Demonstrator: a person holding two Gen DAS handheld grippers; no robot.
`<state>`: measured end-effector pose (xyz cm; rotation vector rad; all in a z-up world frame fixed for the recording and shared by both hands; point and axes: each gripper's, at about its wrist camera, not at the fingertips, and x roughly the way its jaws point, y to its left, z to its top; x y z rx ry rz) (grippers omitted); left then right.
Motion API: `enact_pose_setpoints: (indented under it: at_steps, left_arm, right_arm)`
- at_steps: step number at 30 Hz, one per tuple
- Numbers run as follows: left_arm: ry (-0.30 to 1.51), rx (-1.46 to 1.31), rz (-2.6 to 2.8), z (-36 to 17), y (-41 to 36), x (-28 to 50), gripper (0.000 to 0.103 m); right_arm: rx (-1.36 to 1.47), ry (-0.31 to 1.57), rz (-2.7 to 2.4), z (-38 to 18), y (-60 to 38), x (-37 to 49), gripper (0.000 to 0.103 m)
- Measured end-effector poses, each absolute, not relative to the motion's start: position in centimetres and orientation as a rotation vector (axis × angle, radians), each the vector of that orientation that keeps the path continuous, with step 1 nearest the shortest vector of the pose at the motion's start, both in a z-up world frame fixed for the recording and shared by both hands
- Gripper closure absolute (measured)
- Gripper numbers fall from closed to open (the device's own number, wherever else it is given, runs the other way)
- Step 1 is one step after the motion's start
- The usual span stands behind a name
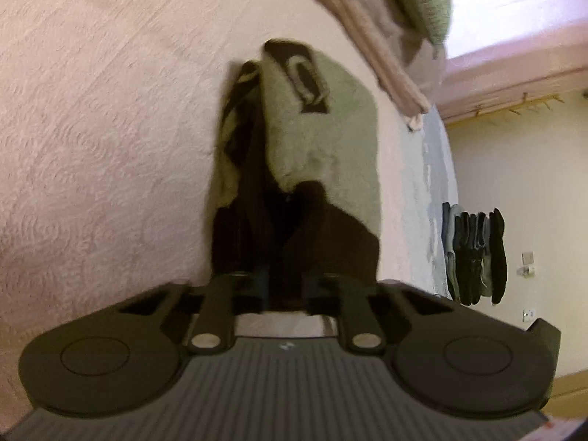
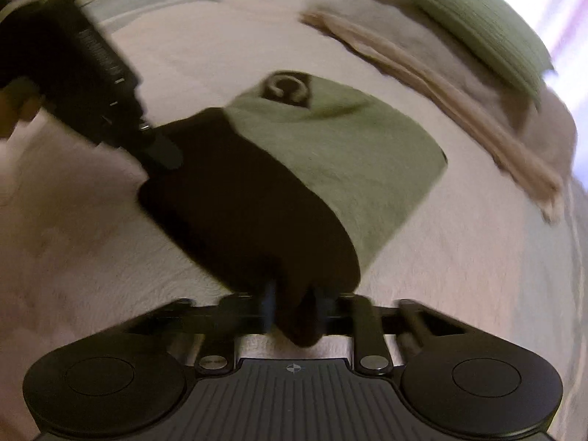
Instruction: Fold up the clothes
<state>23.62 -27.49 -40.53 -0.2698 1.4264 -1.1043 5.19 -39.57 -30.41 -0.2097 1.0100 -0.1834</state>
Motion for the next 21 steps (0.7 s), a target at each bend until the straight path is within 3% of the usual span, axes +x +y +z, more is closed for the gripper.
enact_pose_setpoints:
  at_steps: [8, 13, 17, 21]
  left_arm:
    - [1.427, -0.096, -1.099, -42.2, -28.2, 22.1, 0.094]
    - [1.291, 0.072, -1.117, -38.2, -28.3, 23.3, 0.074]
    - [1.205, 0.139, -1.103, -35.6, -28.5, 25.3, 0.076]
    - [1.101, 0.149, -1.184, -33.8, -31.6, 24.6, 0.077]
  right_arm:
    - [-0.270, 1.129, -0.158, -32.7, -39.9, 5.0, 0.096]
    - [0.081, 1.106, -0.234, -28.7, -43.0, 5.2, 0.088]
    - [0.309, 0.979, -0.328, -25.9, -46.0, 5.0, 0.084]
    - [0.433, 0.919, -0.408, -27.0, -47.5, 7.0, 0.084]
